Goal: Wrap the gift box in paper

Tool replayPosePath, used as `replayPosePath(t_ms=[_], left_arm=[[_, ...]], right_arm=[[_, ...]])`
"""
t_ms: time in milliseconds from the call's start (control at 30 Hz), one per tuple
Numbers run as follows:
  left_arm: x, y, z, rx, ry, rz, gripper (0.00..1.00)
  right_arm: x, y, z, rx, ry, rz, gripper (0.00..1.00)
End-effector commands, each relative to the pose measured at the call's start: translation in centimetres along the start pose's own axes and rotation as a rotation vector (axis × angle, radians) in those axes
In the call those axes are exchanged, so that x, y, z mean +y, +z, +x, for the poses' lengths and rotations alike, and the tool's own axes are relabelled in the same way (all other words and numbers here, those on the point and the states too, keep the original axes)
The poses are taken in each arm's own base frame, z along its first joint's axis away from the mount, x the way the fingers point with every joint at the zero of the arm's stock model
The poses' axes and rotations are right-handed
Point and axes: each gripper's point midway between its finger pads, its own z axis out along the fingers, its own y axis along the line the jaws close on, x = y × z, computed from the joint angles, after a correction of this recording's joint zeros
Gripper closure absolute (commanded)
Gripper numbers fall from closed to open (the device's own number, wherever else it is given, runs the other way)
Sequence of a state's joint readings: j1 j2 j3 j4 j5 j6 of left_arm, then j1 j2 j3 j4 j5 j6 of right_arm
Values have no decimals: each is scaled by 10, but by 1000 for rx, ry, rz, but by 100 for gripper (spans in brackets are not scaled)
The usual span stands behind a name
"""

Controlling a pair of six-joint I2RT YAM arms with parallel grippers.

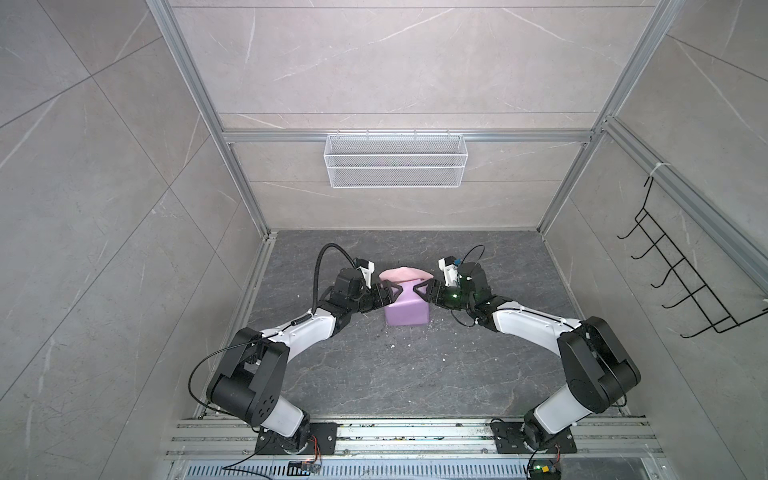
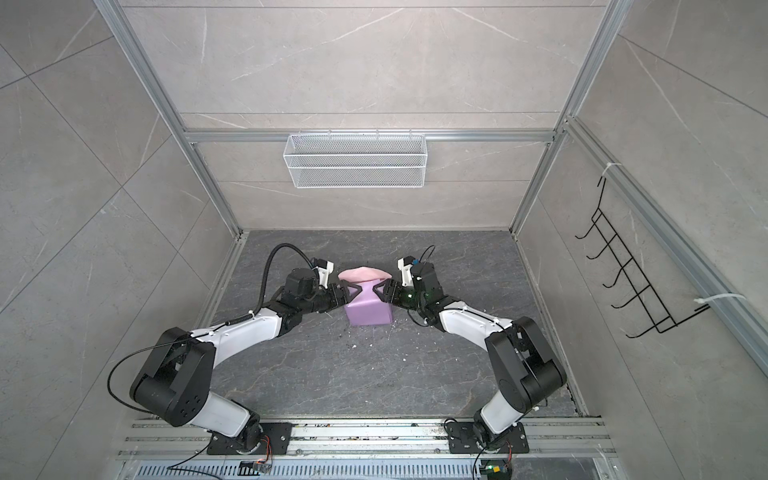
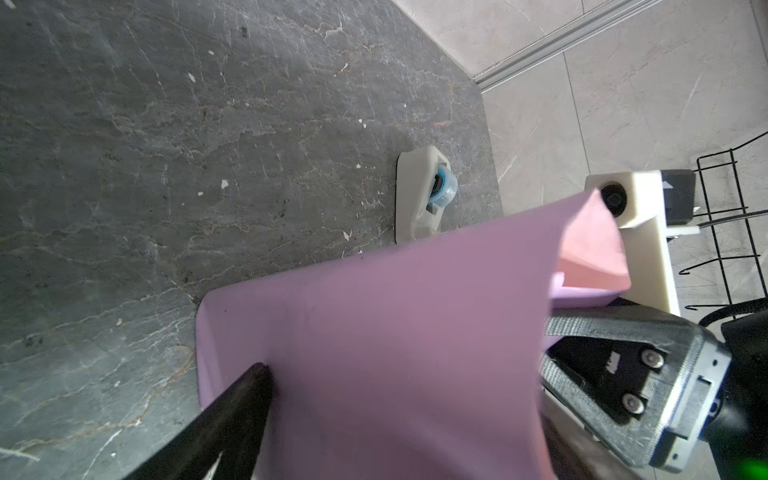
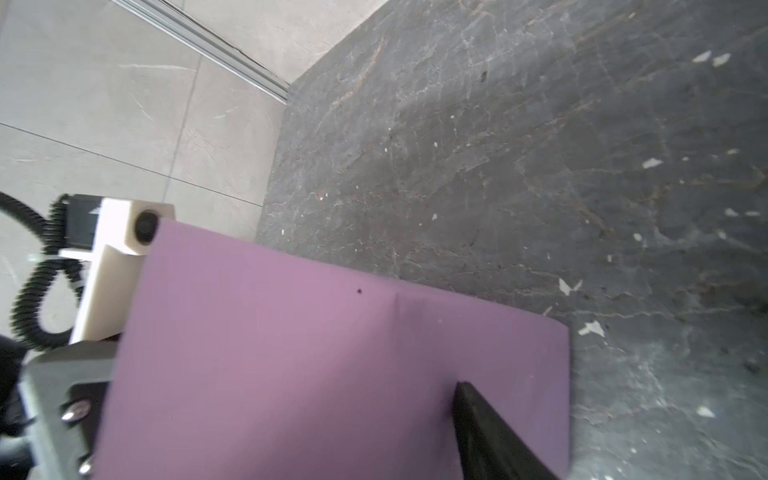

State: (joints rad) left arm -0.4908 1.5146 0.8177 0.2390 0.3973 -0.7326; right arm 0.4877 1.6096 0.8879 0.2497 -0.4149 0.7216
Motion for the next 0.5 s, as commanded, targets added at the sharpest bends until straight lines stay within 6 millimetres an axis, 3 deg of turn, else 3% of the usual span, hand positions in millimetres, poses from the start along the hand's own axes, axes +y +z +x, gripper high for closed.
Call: replayPosePath(t_ms=[0,233,467], left_arm=[[-11,-13,-6,-30,74,-20,10],[11,-19,2,-30,110,-118,8],[19,-18,-8,-49,156,-182,8]], right_arm=[[-6,-3,13,29,-35,49,33],[-10,0,8,34,-60,88,34],[-13,-1,3,33,-84,126,34]])
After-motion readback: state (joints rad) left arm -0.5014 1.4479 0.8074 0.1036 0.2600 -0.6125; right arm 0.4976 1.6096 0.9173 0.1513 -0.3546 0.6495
